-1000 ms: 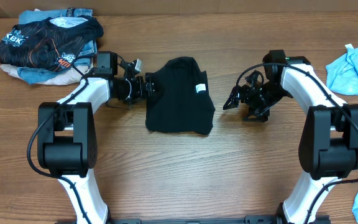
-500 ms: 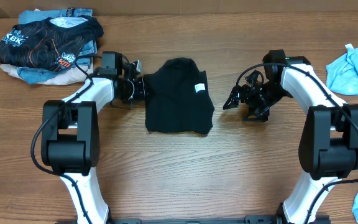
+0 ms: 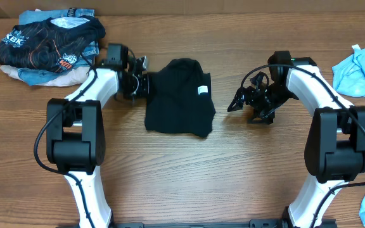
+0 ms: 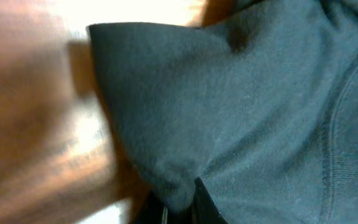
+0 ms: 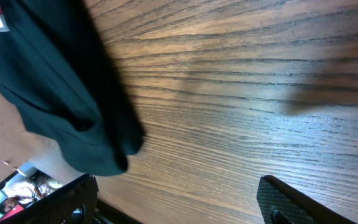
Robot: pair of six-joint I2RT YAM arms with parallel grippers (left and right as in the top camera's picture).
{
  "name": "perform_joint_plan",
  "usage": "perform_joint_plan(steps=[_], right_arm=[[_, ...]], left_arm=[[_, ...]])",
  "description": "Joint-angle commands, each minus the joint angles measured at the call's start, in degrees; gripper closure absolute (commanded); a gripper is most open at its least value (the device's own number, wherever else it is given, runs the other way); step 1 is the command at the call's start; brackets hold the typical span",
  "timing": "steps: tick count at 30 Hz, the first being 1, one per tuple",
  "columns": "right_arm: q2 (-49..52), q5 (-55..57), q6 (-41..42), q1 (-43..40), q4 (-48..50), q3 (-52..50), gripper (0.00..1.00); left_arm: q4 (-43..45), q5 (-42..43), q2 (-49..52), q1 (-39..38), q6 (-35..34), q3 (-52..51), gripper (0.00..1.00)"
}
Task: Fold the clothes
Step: 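Carry the black shirt up-left onto the clothes stack with the left gripper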
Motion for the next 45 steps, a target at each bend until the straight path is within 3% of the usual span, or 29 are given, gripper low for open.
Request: perform_joint_plan(steps=[1, 9, 21, 45], right_arm=[[-1.7, -0.5, -0.2, 0.2, -0.1, 1.0, 0.14], [-1.7, -0.5, -0.2, 0.2, -1.4, 1.0, 0.15], [-1.7, -0.5, -0.2, 0.2, -3.4, 1.0, 0.15], [-1.7, -0.5, -0.2, 0.2, -5.7, 1.0, 0.15]], left_arm=[[-3.5, -9.0, 1.1, 0.0, 8.3, 9.5, 0.96], [-5.6, -14.3, 1.1, 0.6, 15.4, 20.0, 0.96], [-4.4, -22.3, 1.1, 2.7, 17.9, 27.8, 0.96], [-3.2, -22.4, 1.1, 15.0, 21.3, 41.0, 0.96]])
